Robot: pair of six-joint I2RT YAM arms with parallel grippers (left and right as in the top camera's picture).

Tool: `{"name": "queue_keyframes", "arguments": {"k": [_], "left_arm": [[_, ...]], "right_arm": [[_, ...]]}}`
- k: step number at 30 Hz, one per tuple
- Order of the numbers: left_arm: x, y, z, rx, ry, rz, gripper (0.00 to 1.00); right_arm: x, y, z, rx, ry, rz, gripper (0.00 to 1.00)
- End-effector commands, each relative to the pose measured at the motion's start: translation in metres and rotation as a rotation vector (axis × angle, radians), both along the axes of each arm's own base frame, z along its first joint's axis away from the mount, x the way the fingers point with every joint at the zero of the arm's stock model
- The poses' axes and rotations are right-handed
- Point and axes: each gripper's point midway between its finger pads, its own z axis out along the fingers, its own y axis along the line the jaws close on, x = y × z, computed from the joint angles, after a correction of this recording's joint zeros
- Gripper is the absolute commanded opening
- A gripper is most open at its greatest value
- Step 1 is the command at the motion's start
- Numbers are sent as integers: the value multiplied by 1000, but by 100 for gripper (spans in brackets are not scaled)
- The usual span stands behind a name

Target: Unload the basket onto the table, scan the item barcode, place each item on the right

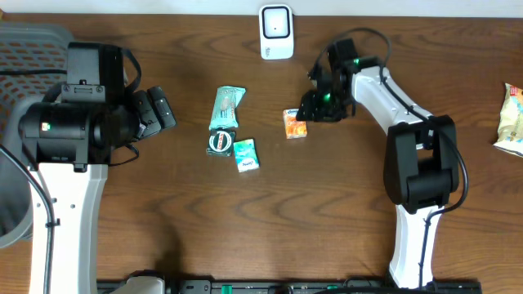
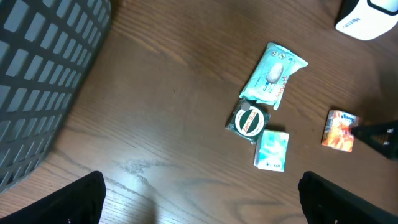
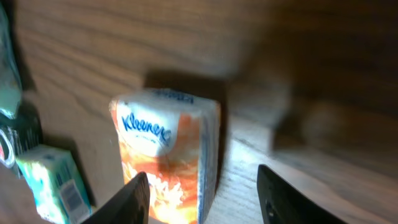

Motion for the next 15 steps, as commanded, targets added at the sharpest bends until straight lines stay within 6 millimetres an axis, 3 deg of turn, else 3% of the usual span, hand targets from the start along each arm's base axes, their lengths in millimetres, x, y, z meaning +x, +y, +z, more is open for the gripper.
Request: {"name": "queue_keyframes", "arguments": {"k": [1,3,4,8,12,15], "left_arm": [[-1,3,2,5,-4,19,98],[-1,3,2,5,-4,19,98],[-1,3,2,5,-4,20,98],[-1,3,2,5,-4,19,97],[-1,3,2,5,-4,19,97],[-1,3,2,5,-4,19,98]], "right_arm": [[-15,21,5,148,7,50,50],[-19,22,-3,157,20,30,47],[-20,22,-6,157,26,19,40],[-22,18,-12,156,42,-3,1],[-23,23,-4,220,53,-1,1],[-22,33,15,351,61,8,1]]}}
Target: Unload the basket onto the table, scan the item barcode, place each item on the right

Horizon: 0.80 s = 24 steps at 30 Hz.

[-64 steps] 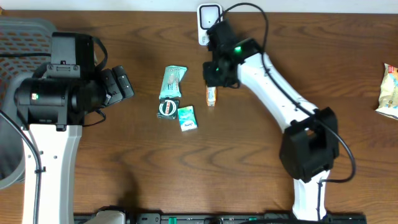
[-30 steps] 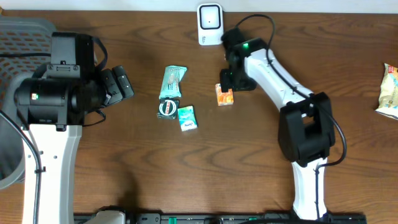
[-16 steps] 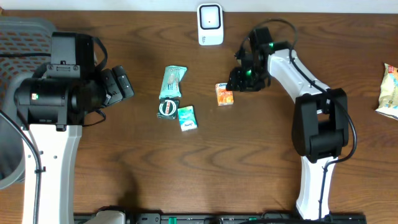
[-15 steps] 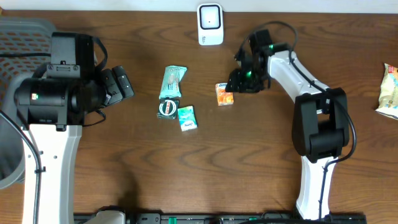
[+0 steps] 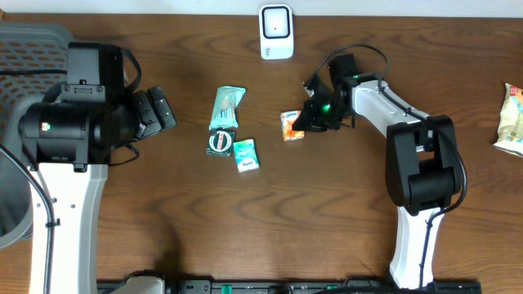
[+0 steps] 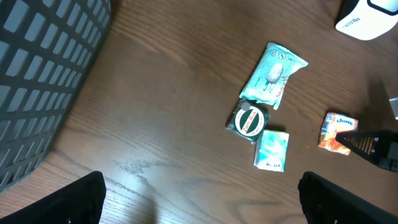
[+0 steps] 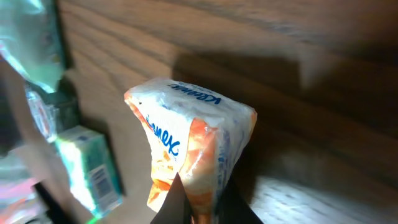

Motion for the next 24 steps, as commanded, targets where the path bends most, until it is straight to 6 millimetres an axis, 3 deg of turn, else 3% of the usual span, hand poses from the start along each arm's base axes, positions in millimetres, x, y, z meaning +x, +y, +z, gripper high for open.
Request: {"name": "queue_keyframes", "arguments": {"k": [1,8,14,19,24], "left_arm": [[-1,3,2,5,-4,19,98],[-1,3,2,5,-4,20,98],[-1,3,2,5,-4,19,98],[-1,3,2,5,-4,20,98],[-1,3,2,5,-4,19,98]], "right_arm": [[0,12,30,183,9,8,1],[15,14,112,526,-133,62,1],[5,10,171,769,-307,208,1],[-4,10,189,880,-309,248,1],[-4,10,189,881,-304,246,1]]}}
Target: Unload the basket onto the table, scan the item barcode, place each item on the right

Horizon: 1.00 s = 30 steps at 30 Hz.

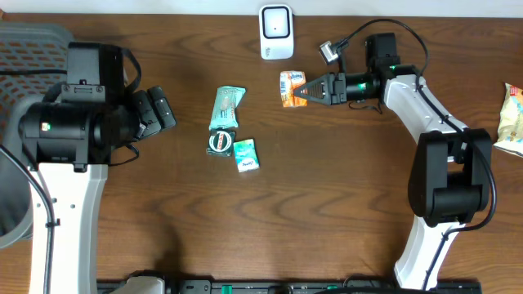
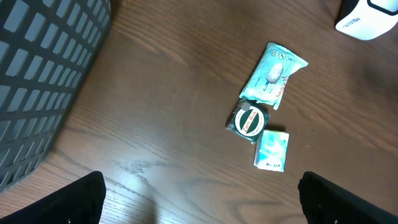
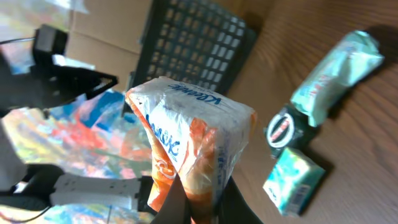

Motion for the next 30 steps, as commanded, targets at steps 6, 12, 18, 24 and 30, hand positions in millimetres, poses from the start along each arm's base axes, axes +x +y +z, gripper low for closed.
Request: {"name": "queue_keyframes", "arguments": {"k": [6,12,18,24,30], "left_arm": [[-1,3,2,5,-4,19,98],[-1,3,2,5,-4,20,98],[-1,3,2,5,-4,20,98],[-1,3,2,5,-4,19,98],[-1,3,2,5,-4,20,98]], "right_arm": [[-11,-1,15,67,23,33,1],[-23,-3,15,62,72,28,1],[-41,-11,24,68,-6,18,1],[-59,-15,22,49,-207,33,1],[-61,-15,15,16,-278,51,1]]}}
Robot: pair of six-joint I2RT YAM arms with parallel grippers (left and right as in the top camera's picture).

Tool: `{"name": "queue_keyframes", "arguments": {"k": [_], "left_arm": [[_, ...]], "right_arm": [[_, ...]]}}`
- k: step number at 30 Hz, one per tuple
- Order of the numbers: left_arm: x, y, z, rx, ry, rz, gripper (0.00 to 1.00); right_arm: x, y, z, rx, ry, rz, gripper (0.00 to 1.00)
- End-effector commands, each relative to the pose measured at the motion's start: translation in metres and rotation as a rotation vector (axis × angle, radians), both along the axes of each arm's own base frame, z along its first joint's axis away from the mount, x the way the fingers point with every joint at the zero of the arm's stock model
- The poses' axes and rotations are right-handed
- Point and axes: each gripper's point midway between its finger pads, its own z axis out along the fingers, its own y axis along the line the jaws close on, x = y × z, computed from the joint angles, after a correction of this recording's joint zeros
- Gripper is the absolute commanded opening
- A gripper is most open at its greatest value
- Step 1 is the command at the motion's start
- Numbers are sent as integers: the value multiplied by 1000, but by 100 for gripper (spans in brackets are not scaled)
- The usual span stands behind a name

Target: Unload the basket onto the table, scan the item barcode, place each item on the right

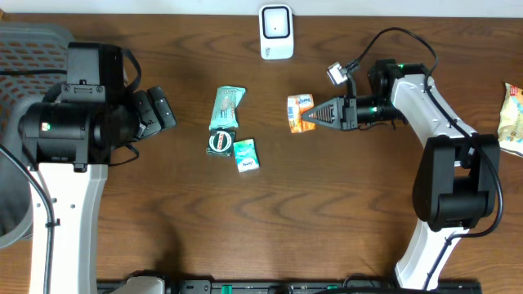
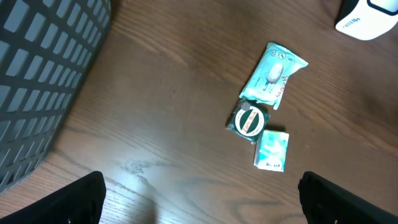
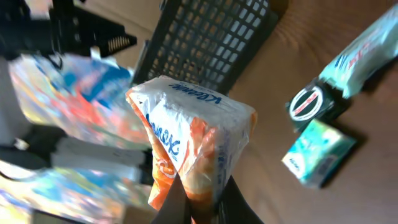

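Observation:
An orange and white Kleenex tissue pack (image 1: 299,113) hangs above the table right of centre, and my right gripper (image 1: 314,114) is shut on its edge. In the right wrist view the pack (image 3: 186,146) fills the middle, pinched between the dark fingers (image 3: 175,204). The white barcode scanner (image 1: 276,32) stands at the table's far edge, well beyond the pack. My left gripper (image 2: 199,205) is open over bare wood at the left, with nothing between its fingers (image 2: 74,199).
A teal wipes packet (image 1: 226,107), a round green tin (image 1: 220,142) and a small teal box (image 1: 245,154) lie left of centre. A grey basket (image 1: 33,57) sits at the far left. A snack bag (image 1: 510,118) lies at the right edge.
My right gripper has carried the tissue pack from near the scanner toward the table's middle, a little to the right. The left arm and the other items have not moved.
My right gripper stood open around the tissue pack on the table, then shut on it. Then it held the pack lifted close beside the scanner at the far edge. Now it holds the pack nearer the middle of the table.

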Motion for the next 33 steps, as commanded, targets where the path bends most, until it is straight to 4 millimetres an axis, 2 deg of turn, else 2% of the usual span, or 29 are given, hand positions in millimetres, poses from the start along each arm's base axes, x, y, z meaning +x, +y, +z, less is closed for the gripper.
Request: {"name": "queue_keyframes", "arguments": {"k": [1,33], "left_arm": [[-1,3,2,5,-4,19,98],[-1,3,2,5,-4,20,98]], "right_arm": [[-1,-1,11,27,-149,4,1],[-4,4,8,16,-153,22,1]]}}
